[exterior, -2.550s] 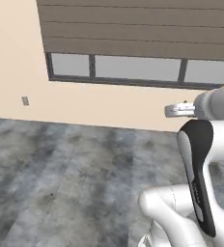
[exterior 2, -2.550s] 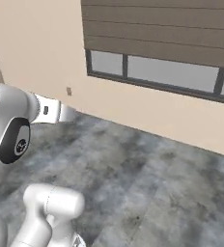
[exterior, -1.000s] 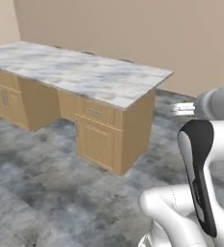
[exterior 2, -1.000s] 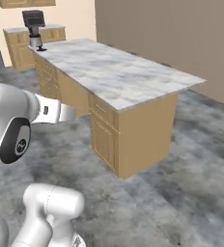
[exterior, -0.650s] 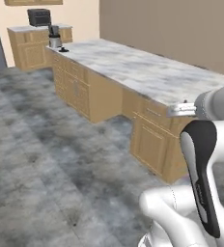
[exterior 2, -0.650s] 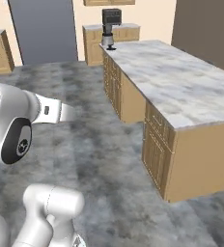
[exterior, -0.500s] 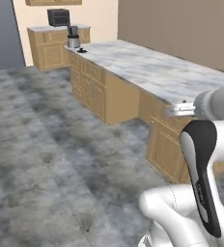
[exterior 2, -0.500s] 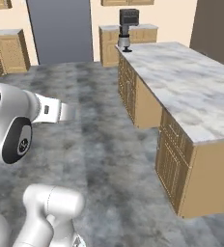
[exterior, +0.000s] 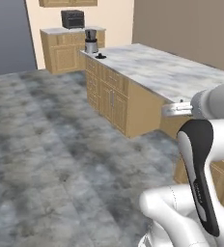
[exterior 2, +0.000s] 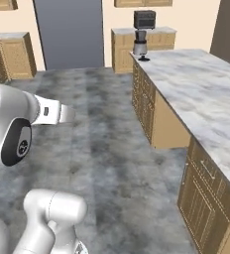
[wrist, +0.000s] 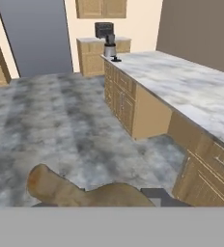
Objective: Grab the garlic and lime from the fridge, place them in the blender, close the lid, and turn on the blender to create a marinade.
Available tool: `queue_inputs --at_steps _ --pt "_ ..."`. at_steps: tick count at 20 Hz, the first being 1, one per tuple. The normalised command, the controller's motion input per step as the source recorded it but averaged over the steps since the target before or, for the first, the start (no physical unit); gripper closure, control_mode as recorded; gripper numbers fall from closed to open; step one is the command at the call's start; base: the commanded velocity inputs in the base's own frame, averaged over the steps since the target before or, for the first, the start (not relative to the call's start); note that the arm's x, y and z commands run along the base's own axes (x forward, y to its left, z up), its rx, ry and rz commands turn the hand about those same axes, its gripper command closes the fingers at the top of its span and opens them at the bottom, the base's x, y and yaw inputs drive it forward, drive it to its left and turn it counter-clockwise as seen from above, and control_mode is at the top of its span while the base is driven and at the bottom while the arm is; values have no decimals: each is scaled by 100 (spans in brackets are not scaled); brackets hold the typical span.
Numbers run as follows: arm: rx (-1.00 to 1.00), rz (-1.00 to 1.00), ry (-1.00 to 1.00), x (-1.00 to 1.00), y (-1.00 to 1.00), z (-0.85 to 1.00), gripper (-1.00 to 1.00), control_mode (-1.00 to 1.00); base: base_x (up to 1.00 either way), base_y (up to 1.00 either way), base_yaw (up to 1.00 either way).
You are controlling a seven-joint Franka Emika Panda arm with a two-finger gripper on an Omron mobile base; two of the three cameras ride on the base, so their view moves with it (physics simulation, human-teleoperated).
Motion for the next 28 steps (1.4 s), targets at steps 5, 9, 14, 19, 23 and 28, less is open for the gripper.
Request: queue_inputs --at_steps 5,9,14,19,23,28 --pt "0 0 0 0 0 0 100 100 100 63 -6" --pt "0 0 0 0 0 0 100 100 100 84 -19" --pt "0 0 0 0 0 0 100 100 100 96 -33" --pt "0 0 0 0 0 0 100 100 100 100 -41" --pt "0 0 0 0 0 0 100 100 100 100 -45" --pt "0 0 0 0 0 0 100 100 100 100 -47"
